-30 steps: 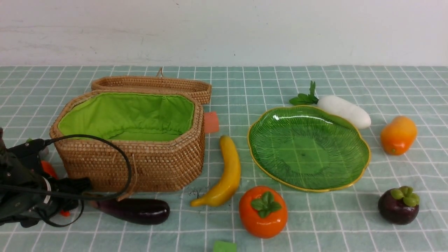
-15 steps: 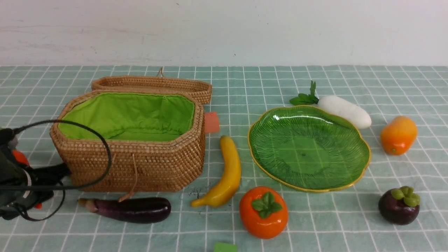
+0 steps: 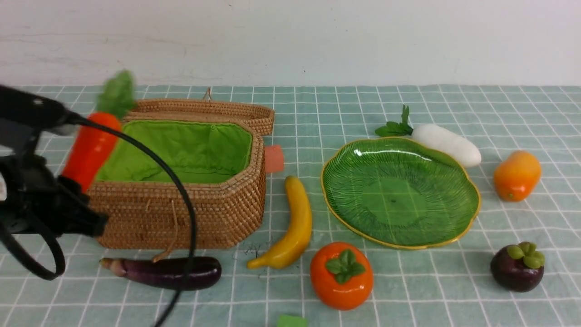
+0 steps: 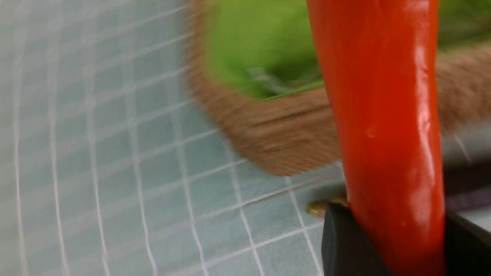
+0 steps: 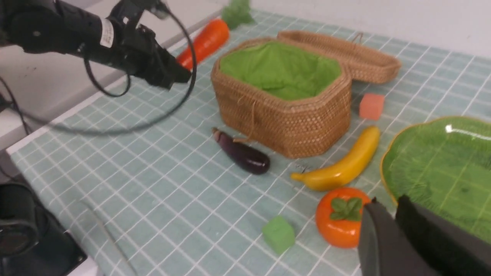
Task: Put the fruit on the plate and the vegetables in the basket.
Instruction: Use the left arm to grab a carrot and put it into the left basket, then use the left arm to grab an eggplant and put it into the left basket
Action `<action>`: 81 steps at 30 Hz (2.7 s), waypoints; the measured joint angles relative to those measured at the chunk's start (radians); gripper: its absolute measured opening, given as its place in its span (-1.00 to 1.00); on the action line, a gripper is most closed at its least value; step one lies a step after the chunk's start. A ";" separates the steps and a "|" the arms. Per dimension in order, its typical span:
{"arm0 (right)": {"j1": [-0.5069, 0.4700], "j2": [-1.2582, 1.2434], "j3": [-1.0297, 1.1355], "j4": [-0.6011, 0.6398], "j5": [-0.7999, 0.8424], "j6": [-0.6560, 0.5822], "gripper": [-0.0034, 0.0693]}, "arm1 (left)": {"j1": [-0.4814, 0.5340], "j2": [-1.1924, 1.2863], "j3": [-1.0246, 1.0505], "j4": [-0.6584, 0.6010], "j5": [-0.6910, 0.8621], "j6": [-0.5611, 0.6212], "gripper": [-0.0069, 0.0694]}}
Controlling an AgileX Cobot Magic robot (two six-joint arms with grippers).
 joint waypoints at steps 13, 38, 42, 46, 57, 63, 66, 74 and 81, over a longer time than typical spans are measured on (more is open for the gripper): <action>0.000 0.001 0.000 -0.001 0.078 0.000 -0.67 | -0.004 0.393 -0.387 0.151 0.153 0.722 -0.21; 0.000 0.001 0.000 0.001 0.083 -0.023 -0.66 | -0.002 0.373 -0.397 0.173 0.063 0.448 0.62; 0.000 0.001 0.000 0.001 0.083 -0.023 -0.66 | -0.020 0.315 -0.393 -0.031 0.110 0.373 0.52; 0.000 0.001 0.000 0.015 0.113 -0.023 -0.65 | -0.144 0.195 -0.327 -0.213 0.199 0.328 -0.04; 0.000 0.001 0.000 0.043 0.129 -0.027 -0.65 | -0.324 0.285 -0.101 -0.270 0.329 0.399 -0.24; 0.000 0.001 0.000 0.101 0.123 -0.050 -0.65 | -0.325 0.385 -0.101 -0.125 0.098 0.399 0.56; 0.000 0.001 0.000 0.140 0.123 -0.051 -0.65 | -0.325 0.437 -0.101 -0.042 0.060 0.393 0.71; 0.000 0.001 0.000 0.186 0.123 -0.053 -0.65 | -0.325 0.539 -0.101 0.146 -0.012 0.285 0.68; 0.000 0.001 0.000 0.196 0.123 -0.073 -0.65 | -0.325 0.607 -0.101 0.171 -0.059 0.264 0.66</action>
